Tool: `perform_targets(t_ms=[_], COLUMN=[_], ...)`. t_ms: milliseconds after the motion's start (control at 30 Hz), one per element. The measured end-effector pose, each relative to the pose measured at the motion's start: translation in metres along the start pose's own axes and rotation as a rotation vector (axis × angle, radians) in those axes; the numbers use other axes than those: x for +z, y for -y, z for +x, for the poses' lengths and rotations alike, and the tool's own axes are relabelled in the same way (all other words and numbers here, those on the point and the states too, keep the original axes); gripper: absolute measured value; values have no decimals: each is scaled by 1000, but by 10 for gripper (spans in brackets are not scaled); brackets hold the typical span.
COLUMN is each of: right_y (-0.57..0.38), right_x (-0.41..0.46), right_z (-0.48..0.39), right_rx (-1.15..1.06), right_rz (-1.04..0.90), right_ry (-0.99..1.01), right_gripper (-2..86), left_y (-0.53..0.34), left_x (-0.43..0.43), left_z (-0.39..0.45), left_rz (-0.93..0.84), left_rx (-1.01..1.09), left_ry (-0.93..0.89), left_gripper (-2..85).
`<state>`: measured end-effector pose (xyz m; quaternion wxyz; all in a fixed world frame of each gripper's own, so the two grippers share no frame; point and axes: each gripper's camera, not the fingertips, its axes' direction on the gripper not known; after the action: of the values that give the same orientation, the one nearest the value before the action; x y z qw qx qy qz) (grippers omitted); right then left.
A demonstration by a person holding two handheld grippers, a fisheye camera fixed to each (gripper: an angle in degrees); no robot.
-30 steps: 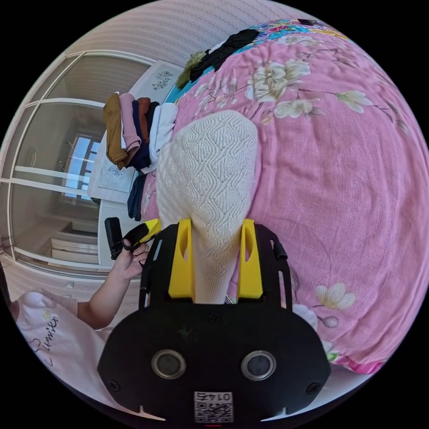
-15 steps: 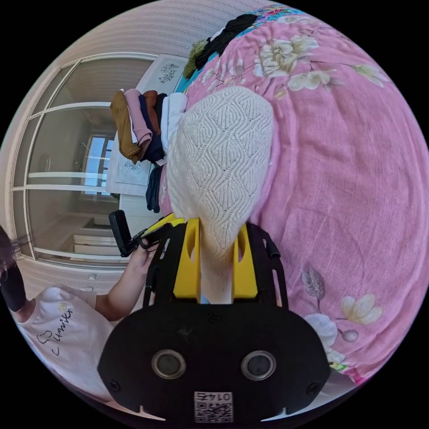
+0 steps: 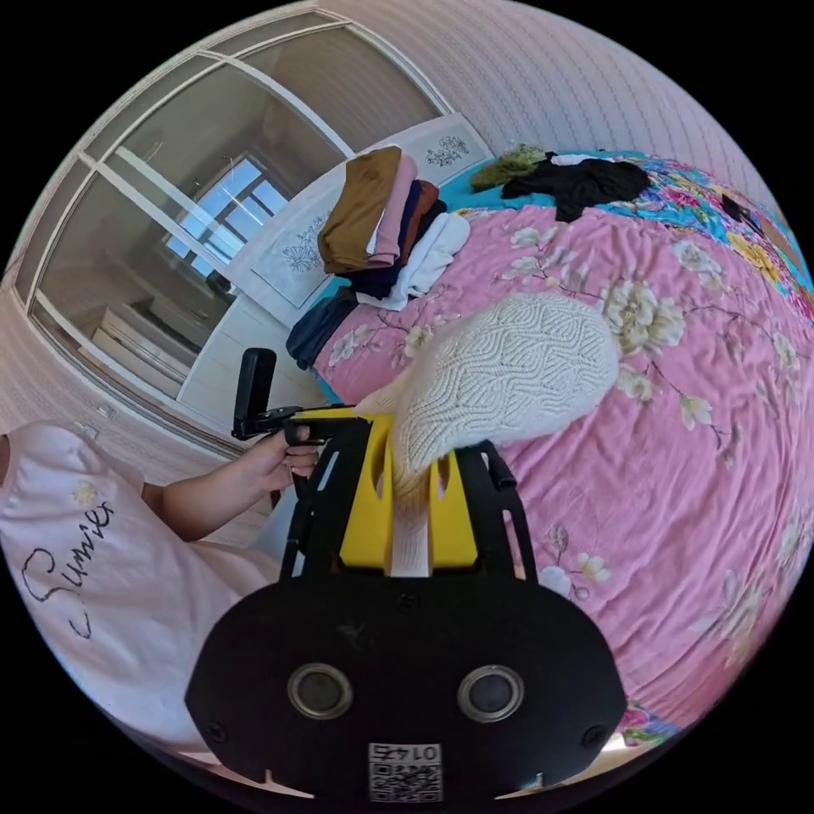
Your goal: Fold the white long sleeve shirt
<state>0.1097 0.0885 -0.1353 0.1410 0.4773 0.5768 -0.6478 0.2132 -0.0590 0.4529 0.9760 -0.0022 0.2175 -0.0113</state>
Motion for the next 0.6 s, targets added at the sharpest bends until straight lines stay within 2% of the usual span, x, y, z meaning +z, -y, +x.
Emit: perform_targets(t_ms=[200,233,333,433,500,567,600], right_y=[-61,-82,-151,-223,-262,-313,-324], right_x=[-152,-192,-288,-357,-381,-390,-389], right_z=[23,30,43,64,89,140,154], right_rx=[121,170,291,454,580,814,866], right_rz=[250,343,615,841,895,919,905], right_ry=[-127,-156,-257,-369,-430,-492,-492], right_gripper=[49,49,52,58,64,75,78], left_y=[78,88,138,152,150,136,121], left_x=[78,89,163,226,301,367,407], left_z=[136,157,288,365,412,430,437], left_rz=[-93,-101,-157,-214,-244,-363,-503], left_rx=[352,397,616,710,696,653,615], left_ry=[-240,-264,-383,-385,-350,-261,-205], left_gripper=[67,68,79,80,49,31,33])
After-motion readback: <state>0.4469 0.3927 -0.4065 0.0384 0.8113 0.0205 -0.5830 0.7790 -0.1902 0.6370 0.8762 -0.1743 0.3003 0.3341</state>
